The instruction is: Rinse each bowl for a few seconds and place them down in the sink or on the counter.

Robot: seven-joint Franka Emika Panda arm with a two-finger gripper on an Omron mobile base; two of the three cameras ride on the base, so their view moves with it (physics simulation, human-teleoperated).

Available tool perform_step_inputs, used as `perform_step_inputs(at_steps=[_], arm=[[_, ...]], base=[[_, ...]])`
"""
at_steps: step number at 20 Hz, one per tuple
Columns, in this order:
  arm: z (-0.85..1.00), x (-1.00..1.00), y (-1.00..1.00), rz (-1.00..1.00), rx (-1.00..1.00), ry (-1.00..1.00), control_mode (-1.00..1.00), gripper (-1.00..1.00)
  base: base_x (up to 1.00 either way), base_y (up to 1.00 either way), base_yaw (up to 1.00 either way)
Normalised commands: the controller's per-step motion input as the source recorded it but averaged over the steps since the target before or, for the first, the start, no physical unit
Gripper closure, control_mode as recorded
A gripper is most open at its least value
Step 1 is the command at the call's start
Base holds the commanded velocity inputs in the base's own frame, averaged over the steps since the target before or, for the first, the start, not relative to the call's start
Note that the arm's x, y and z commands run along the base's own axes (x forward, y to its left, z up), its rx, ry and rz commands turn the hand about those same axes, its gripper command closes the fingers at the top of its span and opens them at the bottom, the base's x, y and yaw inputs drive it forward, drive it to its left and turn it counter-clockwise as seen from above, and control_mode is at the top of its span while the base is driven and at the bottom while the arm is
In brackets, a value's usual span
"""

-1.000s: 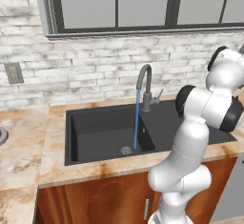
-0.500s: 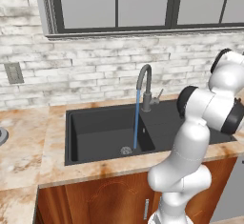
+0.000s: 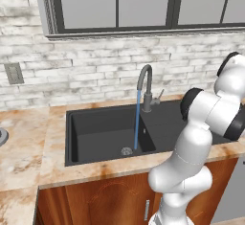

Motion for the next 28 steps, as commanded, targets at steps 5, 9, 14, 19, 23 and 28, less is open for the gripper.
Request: perform_step_inputs(at_steps=[5, 9, 14, 19, 23, 28], arm=[[-0.04, -0.23, -0.1, 0.07, -0.05, 0.03, -1.0, -1.0], [-0.13, -0.12, -0.06, 0.05, -0.03, 0.07, -1.0, -1.0], [-0.1, -0.13, -0.11, 0.06, -0.05, 0.03, -1.0, -1.0], [-0.12, -0.09, -0.13, 0.07, -0.03, 0.04, -1.0, -1.0], [-0.09, -0.03, -0.1, 0.07, -0.03, 0.02, -1.0, -1.0], [-0.12, -0.02, -0.12, 0.06, -0.02, 0.02, -1.0, -1.0]], base=[[0.0, 0.0, 0.0], [0.0, 0.0, 0.0], [0.0, 0.0, 0.0], [0.0, 0.0, 0.0], [0.0, 0.0, 0.0], [0.0, 0.0, 0.0]])
